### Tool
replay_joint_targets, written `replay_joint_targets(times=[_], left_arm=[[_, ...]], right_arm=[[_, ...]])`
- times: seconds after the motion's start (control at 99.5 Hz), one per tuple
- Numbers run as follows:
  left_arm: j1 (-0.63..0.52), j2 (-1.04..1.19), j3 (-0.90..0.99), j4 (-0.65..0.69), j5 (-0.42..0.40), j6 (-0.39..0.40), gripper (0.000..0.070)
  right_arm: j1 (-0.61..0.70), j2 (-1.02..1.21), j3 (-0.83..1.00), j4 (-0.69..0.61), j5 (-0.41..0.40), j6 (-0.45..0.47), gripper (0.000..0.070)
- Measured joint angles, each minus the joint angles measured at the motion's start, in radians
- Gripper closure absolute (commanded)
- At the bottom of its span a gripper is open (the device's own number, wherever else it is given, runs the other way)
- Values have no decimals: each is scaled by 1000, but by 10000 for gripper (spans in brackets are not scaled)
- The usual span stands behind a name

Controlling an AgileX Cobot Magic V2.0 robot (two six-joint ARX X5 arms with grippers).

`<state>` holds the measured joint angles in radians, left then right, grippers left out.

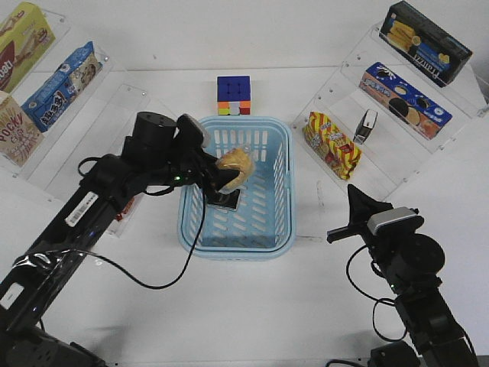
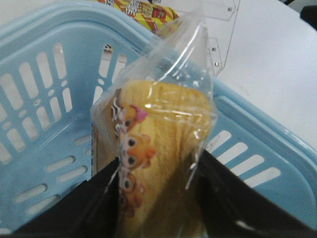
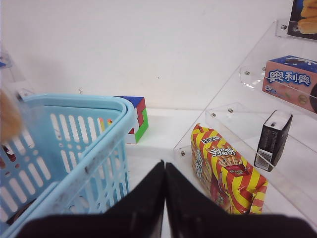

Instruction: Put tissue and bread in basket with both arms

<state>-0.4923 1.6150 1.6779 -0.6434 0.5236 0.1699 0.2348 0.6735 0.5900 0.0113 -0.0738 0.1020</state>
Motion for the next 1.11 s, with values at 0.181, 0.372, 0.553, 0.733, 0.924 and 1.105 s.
replay_joint_targets(times=[0.181,0.372,0.553,0.733,0.924,1.105], left_arm=[[-1,38,0,4,-1,1,255],[27,-31,29,2,-66,-29,565],[77,-188,72,-33,-298,-41,699],[115,-348,74,-168,-475,-43,699],[180,-556,-131,-84,-489,-85,699],[193,-827,-613,294,-521,-145,699]], right_arm=[[0,0,0,0,0,0,700],[0,0,0,0,0,0,700],[0,0,0,0,0,0,700],[0,0,0,0,0,0,700],[0,0,0,0,0,0,700],[0,0,0,0,0,0,700]])
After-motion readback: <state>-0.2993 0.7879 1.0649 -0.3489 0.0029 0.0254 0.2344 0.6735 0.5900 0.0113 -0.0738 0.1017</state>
